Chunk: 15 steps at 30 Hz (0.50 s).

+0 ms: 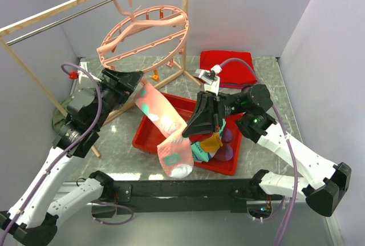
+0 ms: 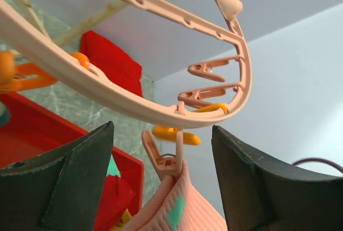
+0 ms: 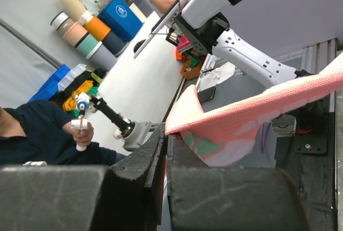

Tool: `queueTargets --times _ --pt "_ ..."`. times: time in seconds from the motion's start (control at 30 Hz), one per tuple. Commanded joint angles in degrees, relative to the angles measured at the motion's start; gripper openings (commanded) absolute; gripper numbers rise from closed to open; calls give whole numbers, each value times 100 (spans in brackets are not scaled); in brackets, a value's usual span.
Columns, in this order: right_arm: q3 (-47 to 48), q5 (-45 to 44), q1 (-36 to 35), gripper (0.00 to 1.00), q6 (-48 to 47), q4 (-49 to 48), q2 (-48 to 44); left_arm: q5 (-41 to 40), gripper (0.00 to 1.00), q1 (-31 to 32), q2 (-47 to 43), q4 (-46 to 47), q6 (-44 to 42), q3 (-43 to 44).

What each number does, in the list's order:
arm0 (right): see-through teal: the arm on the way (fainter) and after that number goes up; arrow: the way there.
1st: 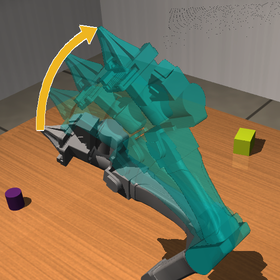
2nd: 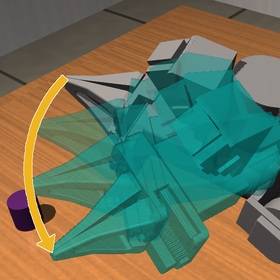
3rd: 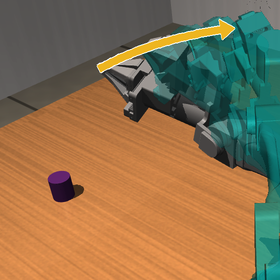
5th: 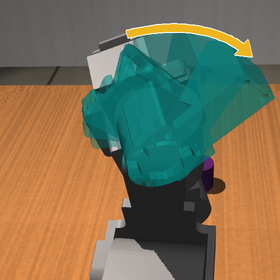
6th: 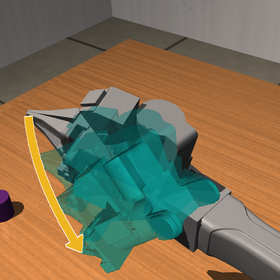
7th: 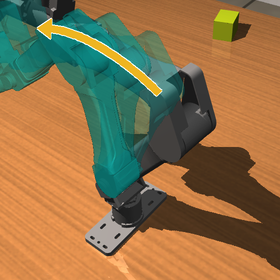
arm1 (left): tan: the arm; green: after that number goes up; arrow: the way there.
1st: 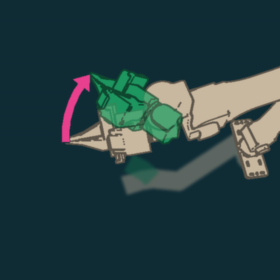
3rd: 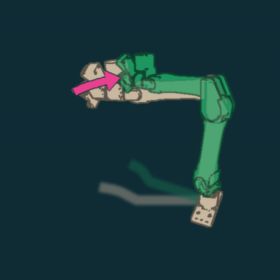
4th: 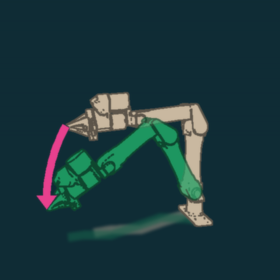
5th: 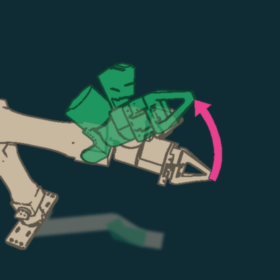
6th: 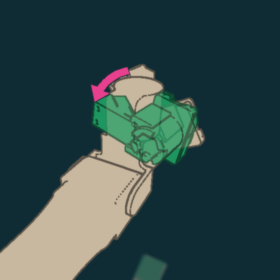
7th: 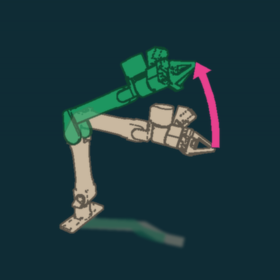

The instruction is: Remove the socks clipped to the hanger

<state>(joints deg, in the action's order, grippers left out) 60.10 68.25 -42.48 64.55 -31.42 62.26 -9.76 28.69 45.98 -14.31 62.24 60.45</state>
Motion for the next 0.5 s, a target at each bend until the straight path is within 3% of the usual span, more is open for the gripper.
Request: queueTargets --times 0.0,0.3,0.47 --pt "116 127 20 0 136 -453 -38 931 77 -188 -9 1041 -1 -304" --pt "-59 66 12 0 154 -514 -135 1196 68 -232 69 1281 157 -516" --pt "-313 -22 12 0 163 -471 -354 1152 43 -241 122 1246 17 -402"
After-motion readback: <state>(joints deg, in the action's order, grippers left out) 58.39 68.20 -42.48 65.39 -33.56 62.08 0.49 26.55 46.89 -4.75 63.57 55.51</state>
